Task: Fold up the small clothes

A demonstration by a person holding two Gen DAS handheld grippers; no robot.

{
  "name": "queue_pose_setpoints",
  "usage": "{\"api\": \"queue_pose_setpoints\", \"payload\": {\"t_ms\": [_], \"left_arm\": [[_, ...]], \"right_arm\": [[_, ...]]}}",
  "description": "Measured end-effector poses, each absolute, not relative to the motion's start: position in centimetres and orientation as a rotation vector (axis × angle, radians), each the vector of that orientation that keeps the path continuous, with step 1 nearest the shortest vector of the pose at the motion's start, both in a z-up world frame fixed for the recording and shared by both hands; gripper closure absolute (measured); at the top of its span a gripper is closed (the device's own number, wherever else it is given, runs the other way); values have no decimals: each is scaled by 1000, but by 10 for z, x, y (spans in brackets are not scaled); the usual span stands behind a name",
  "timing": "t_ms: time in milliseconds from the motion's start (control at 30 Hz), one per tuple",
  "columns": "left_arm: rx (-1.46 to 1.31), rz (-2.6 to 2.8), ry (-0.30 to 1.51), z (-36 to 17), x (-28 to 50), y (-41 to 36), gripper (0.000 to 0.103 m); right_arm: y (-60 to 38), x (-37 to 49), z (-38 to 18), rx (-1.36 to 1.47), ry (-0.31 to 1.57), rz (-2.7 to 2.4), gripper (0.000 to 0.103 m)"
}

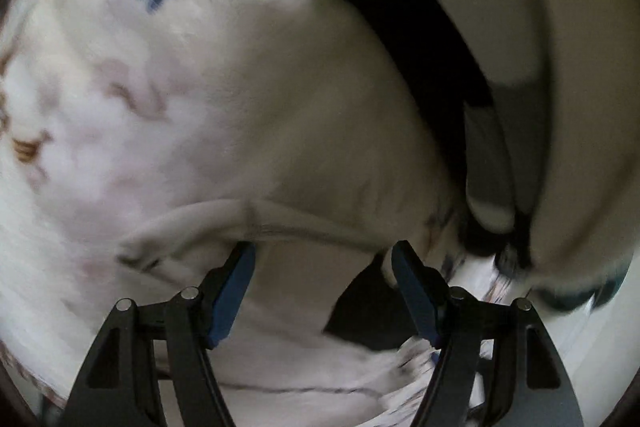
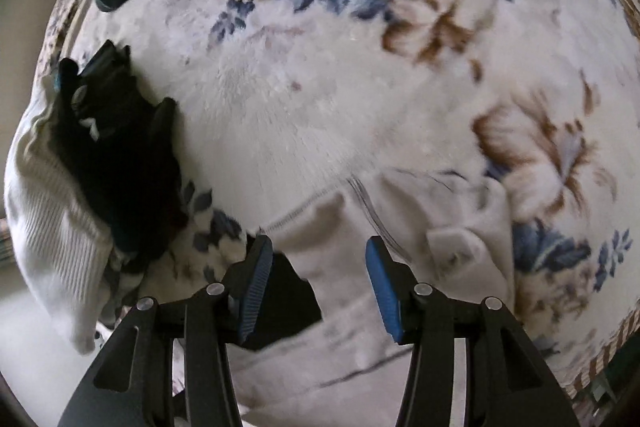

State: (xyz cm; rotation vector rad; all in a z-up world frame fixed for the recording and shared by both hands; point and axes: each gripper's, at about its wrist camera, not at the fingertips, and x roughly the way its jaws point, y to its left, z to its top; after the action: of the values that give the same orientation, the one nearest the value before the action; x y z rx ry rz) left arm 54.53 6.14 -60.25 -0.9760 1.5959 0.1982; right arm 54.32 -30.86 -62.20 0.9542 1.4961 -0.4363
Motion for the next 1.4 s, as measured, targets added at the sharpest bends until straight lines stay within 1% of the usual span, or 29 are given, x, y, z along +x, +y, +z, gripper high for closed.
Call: {"api": "queue_pose_setpoints", "payload": {"t_ms": [100,167,233,267,300,333,367,433,500,633,733,900,1000,1100,1167,1233,1333,1400], "left_arm": [[-992,258,1596,-610,553,54,34],[-949,289,1603,-613,558,48,34],[-894,312,1583,-613,559,42,37],[-858,319,1569,-611,559,38,51],[-781,319,1552,-606,559,32,76],[-729,310,1544,-602,558,28,91],[-657,293,1535,-598,556,23,98],[-604,253,1505,-591,548,20,98],[-599,238,1488,-587,539,22,98],[-630,200,1419,-565,523,39,99],[-658,160,1370,-539,510,46,99],[-719,73,1273,-489,466,59,99],[-667,46,1229,-465,439,67,101],[-583,51,1204,-460,411,74,101],[-540,60,1228,-471,393,75,101],[-571,43,1272,-490,380,78,101],[-576,-5,1288,-498,380,70,101],[-613,-44,1306,-502,389,69,98]], "right_arm": [[-312,553,-633,968,1508,-461,52],[-314,557,-643,973,1521,-478,52],[-315,561,-653,973,1541,-490,52],[-316,561,-657,972,1550,-497,52],[-316,562,-660,975,1556,-501,54],[-316,561,-662,984,1558,-502,62],[-315,560,-663,986,1556,-497,79],[-315,557,-657,973,1533,-486,91],[-317,550,-651,971,1506,-473,97],[-320,540,-633,976,1466,-427,98],[-318,531,-612,931,1434,-371,98],[-313,499,-577,880,1392,-302,99],[-306,469,-559,836,1378,-272,99],[-300,428,-547,775,1377,-255,99],[-297,402,-555,747,1404,-254,99],[-294,378,-574,721,1454,-266,99],[-293,354,-609,731,1523,-290,99],[-294,349,-625,723,1545,-301,99]]}}
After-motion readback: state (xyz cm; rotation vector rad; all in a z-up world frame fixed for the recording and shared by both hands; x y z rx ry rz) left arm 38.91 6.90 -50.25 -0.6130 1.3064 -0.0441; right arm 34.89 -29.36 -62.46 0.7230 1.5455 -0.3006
